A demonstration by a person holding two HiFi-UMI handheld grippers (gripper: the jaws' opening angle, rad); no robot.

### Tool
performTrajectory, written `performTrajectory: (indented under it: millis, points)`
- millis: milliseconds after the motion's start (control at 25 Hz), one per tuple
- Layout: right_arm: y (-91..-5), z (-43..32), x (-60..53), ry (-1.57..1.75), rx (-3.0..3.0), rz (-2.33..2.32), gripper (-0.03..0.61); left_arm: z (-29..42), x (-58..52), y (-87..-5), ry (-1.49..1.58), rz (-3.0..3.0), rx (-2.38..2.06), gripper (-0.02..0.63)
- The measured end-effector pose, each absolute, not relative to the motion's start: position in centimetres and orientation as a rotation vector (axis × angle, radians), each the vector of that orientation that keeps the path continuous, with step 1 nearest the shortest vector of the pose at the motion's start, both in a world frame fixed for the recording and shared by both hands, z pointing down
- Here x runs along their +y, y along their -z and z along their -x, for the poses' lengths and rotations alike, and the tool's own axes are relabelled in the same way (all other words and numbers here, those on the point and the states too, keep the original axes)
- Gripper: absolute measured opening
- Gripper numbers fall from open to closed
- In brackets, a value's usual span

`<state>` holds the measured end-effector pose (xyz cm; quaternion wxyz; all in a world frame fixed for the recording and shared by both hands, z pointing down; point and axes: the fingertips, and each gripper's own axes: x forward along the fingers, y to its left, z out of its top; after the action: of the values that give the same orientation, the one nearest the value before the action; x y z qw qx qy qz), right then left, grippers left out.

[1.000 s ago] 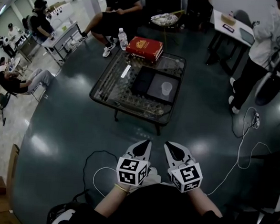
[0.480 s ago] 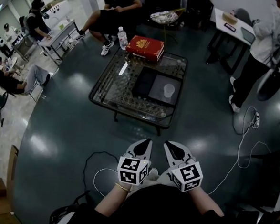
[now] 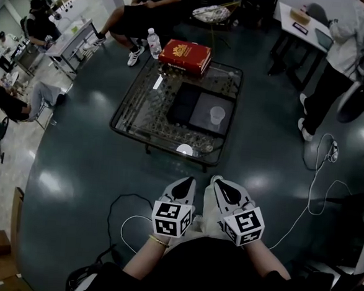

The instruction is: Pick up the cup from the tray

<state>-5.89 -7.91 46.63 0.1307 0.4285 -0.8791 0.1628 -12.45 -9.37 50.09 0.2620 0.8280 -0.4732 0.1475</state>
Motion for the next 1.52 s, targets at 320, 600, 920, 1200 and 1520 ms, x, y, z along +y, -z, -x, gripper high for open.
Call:
performTrajectory:
  millis: [320,600,920,1200,1520]
  points:
    - [-48.0,3.0,-14.0,-0.483,-2.509,-1.239,0.011,10.3,-14.4,-52.3,-0.448,-2.223,-1.272,0.014]
    - [-49.1,0.6,-18.9,-0.522,-2.473,-1.229,0.012,8.6,-19.3,-53.6,-0.444,-2.206,-1.286,0.014]
    - [-50.4,-0.6,-23.5,-0.581,-2.463,-1.176,0.012,7.2,-24.7,-56.5,-0.505,-2.156,-1.294,0.015]
    - [-51.7,-1.5,-26.8,-0.631,-2.452,-1.167,0.011,5.6,-28.8,-60.2,-0.580,-2.122,-1.253,0.030]
    - [-53.8,-3.2,-28.0,-0.698,-2.404,-1.157,0.012,3.7,-33.3,-65.5,-0.708,-2.082,-1.221,0.190]
